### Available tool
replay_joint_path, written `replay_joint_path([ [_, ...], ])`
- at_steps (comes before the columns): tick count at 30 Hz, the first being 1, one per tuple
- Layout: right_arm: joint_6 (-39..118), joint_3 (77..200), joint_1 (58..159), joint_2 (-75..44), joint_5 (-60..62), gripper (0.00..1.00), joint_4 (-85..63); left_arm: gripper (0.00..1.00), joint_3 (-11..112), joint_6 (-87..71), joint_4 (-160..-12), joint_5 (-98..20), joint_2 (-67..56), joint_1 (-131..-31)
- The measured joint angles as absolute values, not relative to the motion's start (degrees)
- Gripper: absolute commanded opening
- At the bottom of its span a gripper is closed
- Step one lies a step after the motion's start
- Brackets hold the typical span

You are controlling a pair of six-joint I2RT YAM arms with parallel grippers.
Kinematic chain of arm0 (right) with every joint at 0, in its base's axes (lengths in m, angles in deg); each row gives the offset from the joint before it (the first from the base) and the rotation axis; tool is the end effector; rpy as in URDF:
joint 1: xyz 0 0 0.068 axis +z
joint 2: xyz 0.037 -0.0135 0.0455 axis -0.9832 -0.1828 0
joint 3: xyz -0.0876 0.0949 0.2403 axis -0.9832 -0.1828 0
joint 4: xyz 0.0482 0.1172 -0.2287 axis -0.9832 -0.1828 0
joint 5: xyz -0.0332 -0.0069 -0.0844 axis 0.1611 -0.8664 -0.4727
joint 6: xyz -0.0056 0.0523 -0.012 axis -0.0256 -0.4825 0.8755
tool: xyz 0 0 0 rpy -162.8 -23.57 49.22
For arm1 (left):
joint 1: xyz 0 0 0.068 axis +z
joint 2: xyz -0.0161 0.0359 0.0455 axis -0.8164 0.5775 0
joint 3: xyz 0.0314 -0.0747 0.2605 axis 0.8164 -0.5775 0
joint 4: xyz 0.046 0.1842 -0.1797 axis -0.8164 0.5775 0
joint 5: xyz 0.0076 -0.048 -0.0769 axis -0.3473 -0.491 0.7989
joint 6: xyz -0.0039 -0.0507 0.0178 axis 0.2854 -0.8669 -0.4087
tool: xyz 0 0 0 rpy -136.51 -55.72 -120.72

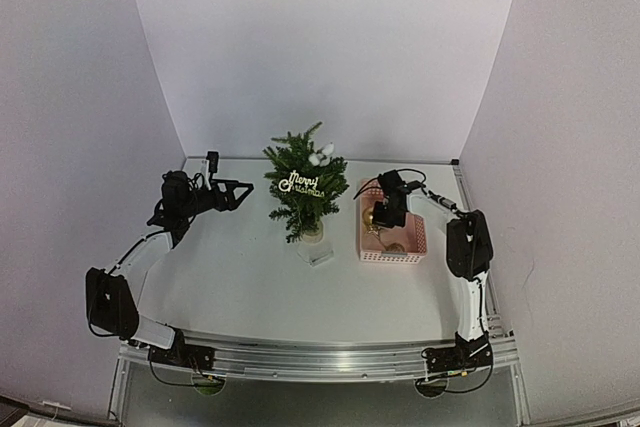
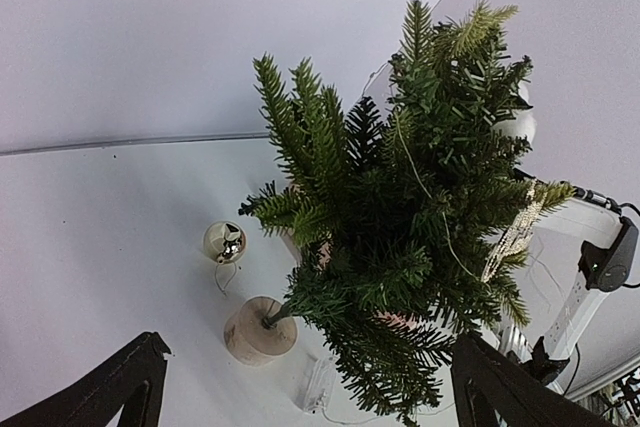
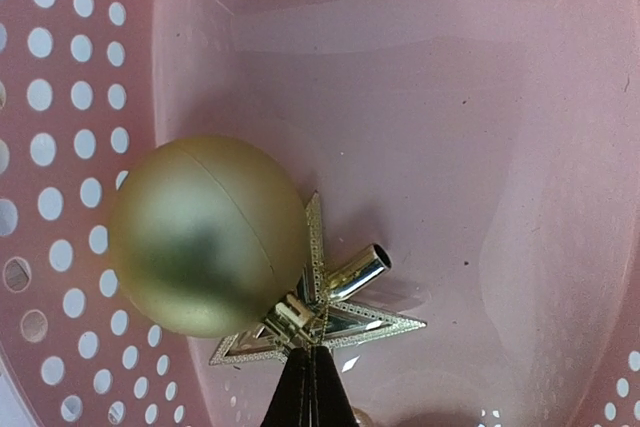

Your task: Decorate the small christmas tree

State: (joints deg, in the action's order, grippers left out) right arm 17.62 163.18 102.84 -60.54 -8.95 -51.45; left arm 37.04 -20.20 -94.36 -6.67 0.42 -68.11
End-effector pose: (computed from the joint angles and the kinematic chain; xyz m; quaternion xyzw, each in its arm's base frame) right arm 0.4272 0.1830 0.1722 0.0476 0.9786 0.0683 0.1883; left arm 0.3129 -0.0982 0.3146 0.1496 0.7463 -0.4440 0.4727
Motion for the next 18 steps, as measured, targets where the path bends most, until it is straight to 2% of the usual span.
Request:
replay_joint_path([
  [18, 18.17, 162.37, 102.84, -45.24, -5.91, 0.00, -52.31, 0.96, 37.02, -17.67, -94.40, -4.38, 0.01, -68.11],
])
